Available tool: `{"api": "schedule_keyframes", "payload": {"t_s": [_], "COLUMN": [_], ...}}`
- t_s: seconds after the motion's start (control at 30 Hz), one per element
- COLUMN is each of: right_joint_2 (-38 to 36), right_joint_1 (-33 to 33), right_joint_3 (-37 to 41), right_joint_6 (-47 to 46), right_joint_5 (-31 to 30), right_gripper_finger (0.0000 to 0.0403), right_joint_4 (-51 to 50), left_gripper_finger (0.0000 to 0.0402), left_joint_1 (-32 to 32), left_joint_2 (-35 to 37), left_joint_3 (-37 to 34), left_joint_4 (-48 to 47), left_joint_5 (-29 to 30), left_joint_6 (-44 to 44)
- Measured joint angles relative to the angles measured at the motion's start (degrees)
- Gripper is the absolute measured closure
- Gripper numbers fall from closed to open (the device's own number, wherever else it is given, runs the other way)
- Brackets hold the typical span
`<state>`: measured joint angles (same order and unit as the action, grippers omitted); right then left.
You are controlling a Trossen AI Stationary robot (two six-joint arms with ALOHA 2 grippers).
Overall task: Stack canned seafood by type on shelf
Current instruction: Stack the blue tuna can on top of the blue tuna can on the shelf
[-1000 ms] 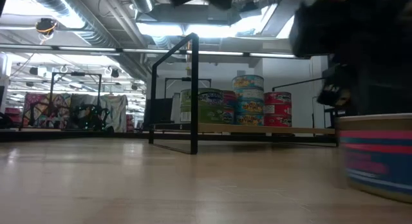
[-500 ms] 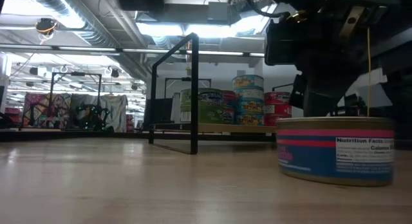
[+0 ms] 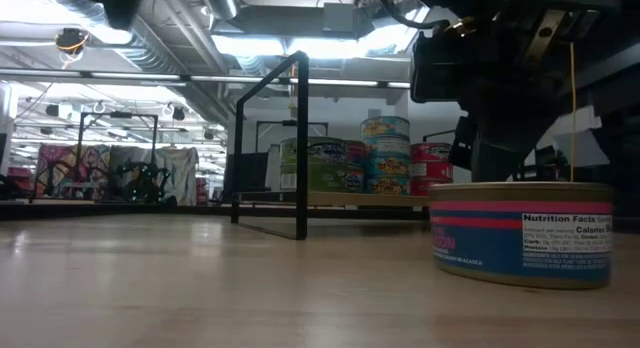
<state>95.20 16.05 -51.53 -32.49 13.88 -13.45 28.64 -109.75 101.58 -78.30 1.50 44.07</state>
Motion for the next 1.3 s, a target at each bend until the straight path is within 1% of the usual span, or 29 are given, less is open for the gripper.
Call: {"api": "schedule_keyframes", "payload": {"t_s": [0.07,0.13,0.23,0.3,0.33,0.4,0.5,0.6,0.7,0.73,0.8,0.87,0.97,1.03,1.13,1.3], "right_joint_2": [0.0,0.0,0.0,0.0,0.0,0.0,0.0,0.0,0.0,0.0,-0.1,-0.1,-0.1,-0.1,-0.1,-0.1], "right_joint_1": [0.0,0.0,0.0,0.0,0.0,0.0,0.0,0.0,0.0,0.0,0.0,0.0,0.0,0.0,0.0,0.0], "right_joint_3": [0.0,0.0,0.0,0.0,0.0,0.0,0.0,0.0,0.0,0.0,0.0,0.0,0.0,0.0,0.0,0.0], "right_joint_6": [0.0,0.0,0.0,0.0,0.0,0.0,0.0,0.0,0.0,0.0,0.0,0.0,0.0,0.0,0.0,-0.1], "right_joint_5": [0.1,0.2,0.3,0.3,0.4,0.5,0.6,0.6,0.4,0.2,-0.3,-0.3,-0.3,-0.3,-0.3,-0.3], "right_gripper_finger": [0.0402,0.0402,0.0402,0.0402,0.0402,0.0402,0.0402,0.0402,0.0402,0.0402,0.0402,0.0402,0.0402,0.0402,0.0402,0.0402], "right_joint_4": [0.0,0.0,0.0,0.0,0.0,0.0,0.0,0.0,0.2,0.2,0.3,0.4,0.4,0.4,0.4,0.4], "left_gripper_finger": [0.0274,0.0274,0.0274,0.0274,0.0274,0.0274,0.0274,0.0274,0.0274,0.0274,0.0274,0.0274,0.0263,0.0245,0.0205,0.0141], "left_joint_1": [0.7,1.1,1.4,1.4,1.4,1.3,1.2,1.2,1.1,0.9,0.6,-0.3,-1.5,-2.4,-3.6,-5.0], "left_joint_2": [0.0,1.0,5.0,9.6,12.3,17.7,24.0,25.2,23.2,22.2,19.8,17.7,14.9,13.1,11.0,7.4], "left_joint_3": [-0.5,-2.6,-9.0,-15.1,-18.8,-26.9,-39.7,-49.7,-55.7,-56.9,-58.1,-57.9,-57.3,-57.0,-56.2,-54.1], "left_joint_4": [-1.8,-4.0,-4.8,-1.7,1.4,12.1,36.2,62.2,85.1,90.3,97.0,100.3,101.7,101.5,101.6,101.4], "left_joint_5": [0.3,0.4,0.3,-0.4,-1.0,-1.2,-0.8,2.2,7.4,8.9,10.7,10.8,9.7,7.7,5.2,4.8], "left_joint_6": [-1.0,-0.9,1.1,3.8,5.6,9.9,15.9,20.8,23.1,23.4,23.3,23.2,24.5,26.5,30.1,36.4]}}
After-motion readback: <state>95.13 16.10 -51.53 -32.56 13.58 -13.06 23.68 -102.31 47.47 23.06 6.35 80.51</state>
